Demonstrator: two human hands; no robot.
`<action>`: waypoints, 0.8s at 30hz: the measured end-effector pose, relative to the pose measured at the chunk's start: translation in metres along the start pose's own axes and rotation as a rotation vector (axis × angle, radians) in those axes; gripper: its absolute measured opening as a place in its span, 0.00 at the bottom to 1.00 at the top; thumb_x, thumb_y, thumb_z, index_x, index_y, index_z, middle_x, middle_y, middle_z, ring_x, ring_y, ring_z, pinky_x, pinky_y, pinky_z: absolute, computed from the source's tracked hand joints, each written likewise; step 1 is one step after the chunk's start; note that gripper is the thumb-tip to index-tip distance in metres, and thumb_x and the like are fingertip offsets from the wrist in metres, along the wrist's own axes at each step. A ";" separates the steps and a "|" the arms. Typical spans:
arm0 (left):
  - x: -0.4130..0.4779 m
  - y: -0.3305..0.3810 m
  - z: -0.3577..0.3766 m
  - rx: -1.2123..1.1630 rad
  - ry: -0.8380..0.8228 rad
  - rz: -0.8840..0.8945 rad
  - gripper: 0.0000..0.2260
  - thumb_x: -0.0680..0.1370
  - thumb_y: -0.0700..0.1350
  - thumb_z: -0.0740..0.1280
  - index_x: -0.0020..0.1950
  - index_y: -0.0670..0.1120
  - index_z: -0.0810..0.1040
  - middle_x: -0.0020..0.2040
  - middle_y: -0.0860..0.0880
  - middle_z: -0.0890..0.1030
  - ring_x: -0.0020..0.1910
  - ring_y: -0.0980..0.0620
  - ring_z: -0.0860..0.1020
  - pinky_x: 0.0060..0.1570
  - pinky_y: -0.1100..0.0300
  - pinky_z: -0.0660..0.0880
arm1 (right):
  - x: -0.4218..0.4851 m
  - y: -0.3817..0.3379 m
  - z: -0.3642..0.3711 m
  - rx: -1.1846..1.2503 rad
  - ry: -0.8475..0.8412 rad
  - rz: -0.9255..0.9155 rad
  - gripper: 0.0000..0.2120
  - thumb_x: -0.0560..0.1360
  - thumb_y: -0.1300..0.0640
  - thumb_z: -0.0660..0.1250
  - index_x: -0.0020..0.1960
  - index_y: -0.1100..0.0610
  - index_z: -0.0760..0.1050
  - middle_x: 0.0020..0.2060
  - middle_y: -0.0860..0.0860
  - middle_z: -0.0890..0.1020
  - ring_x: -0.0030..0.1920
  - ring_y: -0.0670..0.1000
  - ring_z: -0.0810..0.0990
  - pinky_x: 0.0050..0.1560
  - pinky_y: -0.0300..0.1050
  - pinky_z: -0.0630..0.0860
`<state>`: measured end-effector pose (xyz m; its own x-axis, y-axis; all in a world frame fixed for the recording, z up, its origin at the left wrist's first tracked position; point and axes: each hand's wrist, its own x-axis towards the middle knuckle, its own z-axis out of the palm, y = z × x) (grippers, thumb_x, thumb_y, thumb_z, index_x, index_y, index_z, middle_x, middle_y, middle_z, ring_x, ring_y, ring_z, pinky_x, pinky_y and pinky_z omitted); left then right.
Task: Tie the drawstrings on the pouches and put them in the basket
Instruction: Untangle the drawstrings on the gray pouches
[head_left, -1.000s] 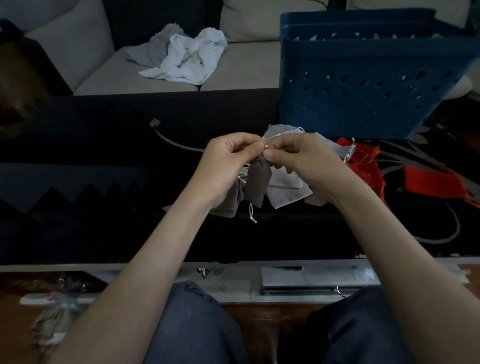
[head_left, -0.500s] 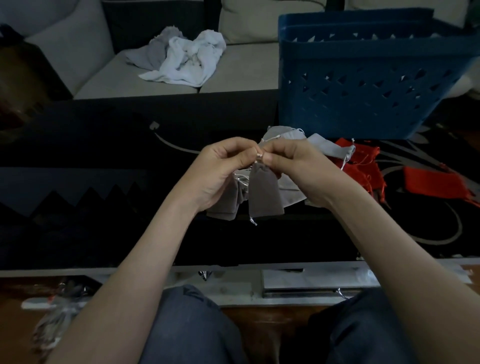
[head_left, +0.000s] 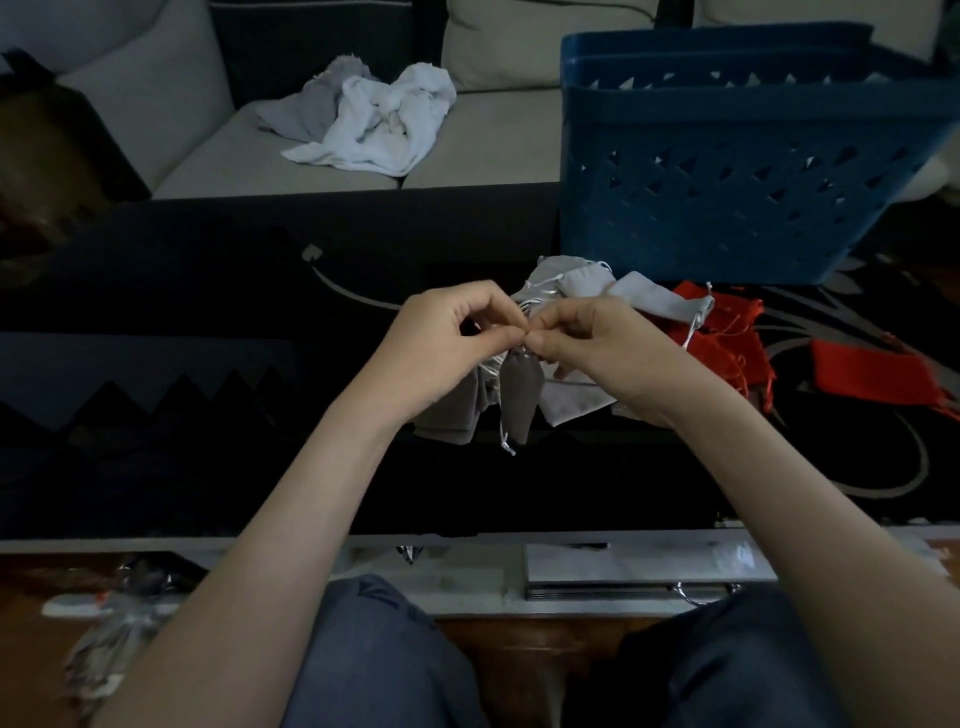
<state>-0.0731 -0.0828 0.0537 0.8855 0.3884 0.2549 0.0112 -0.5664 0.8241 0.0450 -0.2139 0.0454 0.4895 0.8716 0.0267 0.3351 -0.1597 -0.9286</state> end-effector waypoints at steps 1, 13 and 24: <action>0.000 0.000 0.001 0.001 0.010 -0.011 0.04 0.74 0.39 0.71 0.43 0.49 0.82 0.42 0.52 0.84 0.44 0.55 0.81 0.47 0.65 0.77 | 0.000 0.000 0.000 -0.038 0.023 -0.007 0.03 0.76 0.59 0.66 0.46 0.58 0.78 0.40 0.54 0.79 0.40 0.44 0.75 0.38 0.33 0.72; 0.008 0.003 0.017 0.257 0.091 -0.069 0.02 0.74 0.44 0.72 0.46 0.48 0.83 0.39 0.56 0.82 0.41 0.60 0.80 0.52 0.61 0.75 | 0.005 0.006 0.009 -0.358 0.261 -0.143 0.02 0.75 0.61 0.67 0.44 0.59 0.75 0.38 0.54 0.81 0.40 0.52 0.79 0.42 0.41 0.72; 0.005 0.000 0.028 0.286 0.145 -0.031 0.03 0.77 0.43 0.66 0.45 0.51 0.75 0.36 0.59 0.74 0.40 0.62 0.75 0.57 0.45 0.72 | 0.001 0.002 0.010 -0.279 0.265 -0.118 0.04 0.79 0.61 0.61 0.47 0.59 0.74 0.36 0.48 0.77 0.36 0.42 0.73 0.39 0.30 0.69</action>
<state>-0.0556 -0.1010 0.0415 0.8075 0.4966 0.3182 0.1855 -0.7260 0.6623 0.0378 -0.2087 0.0399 0.6132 0.7473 0.2561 0.5893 -0.2168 -0.7783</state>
